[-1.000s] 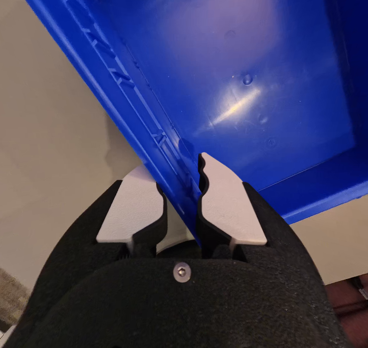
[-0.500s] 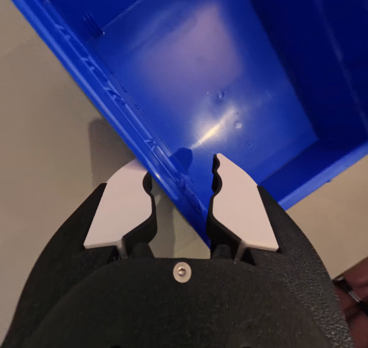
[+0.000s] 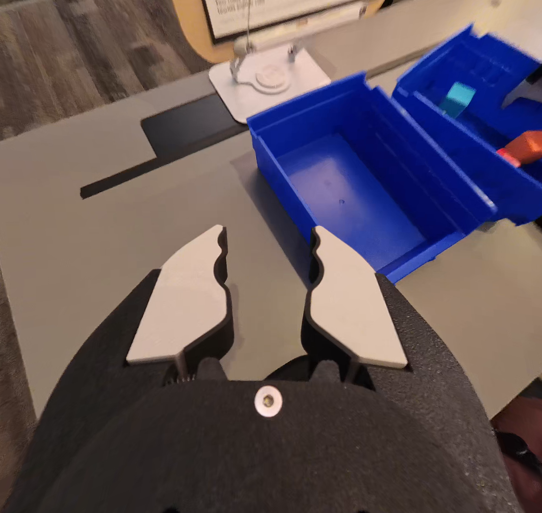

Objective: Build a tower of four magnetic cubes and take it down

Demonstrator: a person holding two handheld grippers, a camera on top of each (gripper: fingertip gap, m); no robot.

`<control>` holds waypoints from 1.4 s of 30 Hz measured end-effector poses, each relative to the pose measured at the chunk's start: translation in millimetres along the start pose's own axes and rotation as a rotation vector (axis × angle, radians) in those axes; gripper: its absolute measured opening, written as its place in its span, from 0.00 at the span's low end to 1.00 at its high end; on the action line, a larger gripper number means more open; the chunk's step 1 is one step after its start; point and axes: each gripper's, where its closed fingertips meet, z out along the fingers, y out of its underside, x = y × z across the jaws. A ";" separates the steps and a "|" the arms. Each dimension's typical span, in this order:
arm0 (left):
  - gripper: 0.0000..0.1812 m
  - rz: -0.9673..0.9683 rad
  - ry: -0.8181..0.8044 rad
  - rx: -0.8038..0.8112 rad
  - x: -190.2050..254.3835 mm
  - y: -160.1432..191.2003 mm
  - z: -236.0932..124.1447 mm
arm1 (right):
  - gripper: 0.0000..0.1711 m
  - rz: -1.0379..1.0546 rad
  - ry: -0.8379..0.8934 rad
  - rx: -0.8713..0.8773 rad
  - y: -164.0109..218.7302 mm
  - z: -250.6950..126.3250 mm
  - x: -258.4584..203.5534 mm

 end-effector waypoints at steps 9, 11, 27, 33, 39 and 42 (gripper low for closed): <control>0.25 -0.151 -0.029 0.332 -47.6 -8.1 -95.4 | 0.05 0.037 0.042 0.081 8.4 -86.7 -3.3; 0.24 -0.168 0.019 0.392 -49.0 -8.9 -107.3 | 0.04 0.027 0.051 0.083 5.1 -111.8 -22.0; 0.29 -0.390 -0.428 0.420 -146.1 36.9 -155.2 | 0.05 -0.506 -0.152 -0.003 -83.7 -88.4 -420.1; 0.26 -0.435 -0.560 0.473 -163.8 48.5 -187.6 | 0.05 -0.613 -0.212 -0.028 -99.0 -28.0 -533.4; 0.27 -0.407 -0.577 0.459 -161.1 47.4 -190.0 | 0.05 -0.616 -0.184 -0.008 -114.8 41.5 -578.2; 0.27 -0.389 -0.549 0.453 -157.2 42.0 -183.1 | 0.05 -0.586 -0.145 -0.021 -117.7 76.4 -579.1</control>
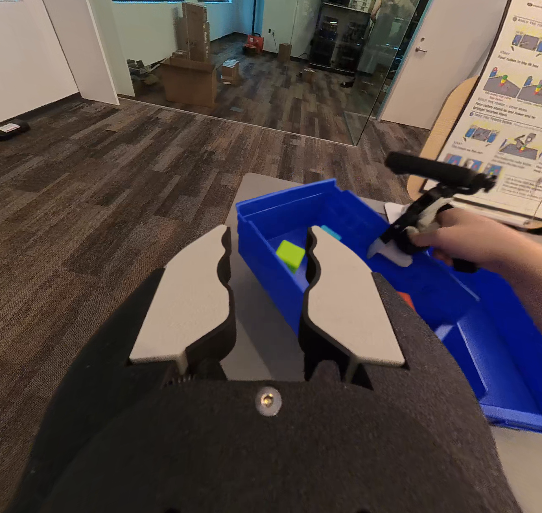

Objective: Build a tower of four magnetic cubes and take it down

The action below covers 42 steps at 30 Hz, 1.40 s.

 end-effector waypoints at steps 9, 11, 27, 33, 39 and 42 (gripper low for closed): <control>0.27 0.053 0.040 -0.027 20.6 0.8 9.6 | 0.06 0.065 0.041 -0.026 5.6 51.3 13.6; 0.27 0.067 0.043 -0.042 23.6 2.7 12.2 | 0.09 0.043 0.019 -0.015 5.4 53.2 9.1; 0.27 0.038 0.059 -0.026 37.3 -2.0 11.1 | 0.40 0.138 0.486 0.523 184.6 -149.5 201.9; 0.27 0.150 0.069 -0.055 77.1 -1.7 20.6 | 0.27 0.217 0.351 0.295 225.5 -84.3 216.8; 0.27 0.269 0.028 -0.182 104.4 19.4 33.3 | 0.04 0.205 0.264 0.129 232.5 -70.8 241.5; 0.27 0.296 0.031 -0.173 112.4 18.4 34.6 | 0.04 0.248 0.194 0.142 240.8 -79.9 265.9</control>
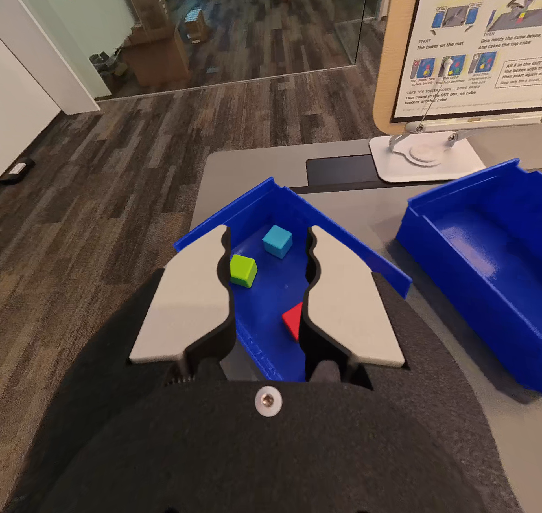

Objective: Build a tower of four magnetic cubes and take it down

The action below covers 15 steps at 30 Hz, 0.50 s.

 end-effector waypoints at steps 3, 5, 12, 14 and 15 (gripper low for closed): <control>0.27 0.003 0.006 0.030 2.7 -5.8 -2.3 | 0.04 0.036 0.033 0.013 11.3 -10.4 44.8; 0.25 -0.004 -0.008 0.065 1.2 -12.1 -5.6 | 0.04 0.082 0.056 0.026 24.6 -19.4 79.0; 0.25 0.024 -0.001 0.085 13.2 -18.7 -4.9 | 0.04 0.270 0.103 0.137 83.3 -52.0 187.9; 0.24 0.031 -0.009 0.087 17.1 -20.3 -1.2 | 0.04 0.301 0.137 0.153 98.0 -59.4 209.9; 0.24 0.037 -0.010 0.080 19.4 -19.8 1.1 | 0.04 0.308 0.149 0.161 103.8 -62.2 217.8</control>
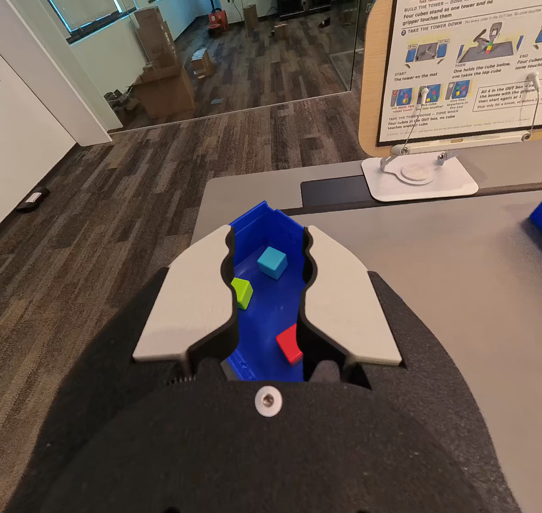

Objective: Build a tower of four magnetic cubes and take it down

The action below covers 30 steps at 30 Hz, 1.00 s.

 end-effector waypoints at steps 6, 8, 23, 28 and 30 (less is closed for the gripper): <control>0.27 0.008 -0.056 -0.086 -9.4 15.8 13.1 | 0.04 -0.015 0.028 0.030 6.0 -6.3 34.1; 0.28 -0.015 -0.076 -0.119 -19.9 24.3 16.0 | 0.04 -0.008 0.035 0.033 4.8 -7.0 44.1; 0.46 -0.184 -0.190 -0.571 -90.3 135.8 39.0 | 0.24 -0.048 0.130 0.302 -19.5 -53.5 53.6; 0.43 -0.198 -0.152 -0.741 -85.3 173.7 55.0 | 0.24 -0.110 0.171 0.422 -32.7 -85.0 39.4; 0.42 -0.172 -0.143 -0.851 -82.3 195.4 56.7 | 0.23 -0.132 0.171 0.441 -34.9 -90.7 32.1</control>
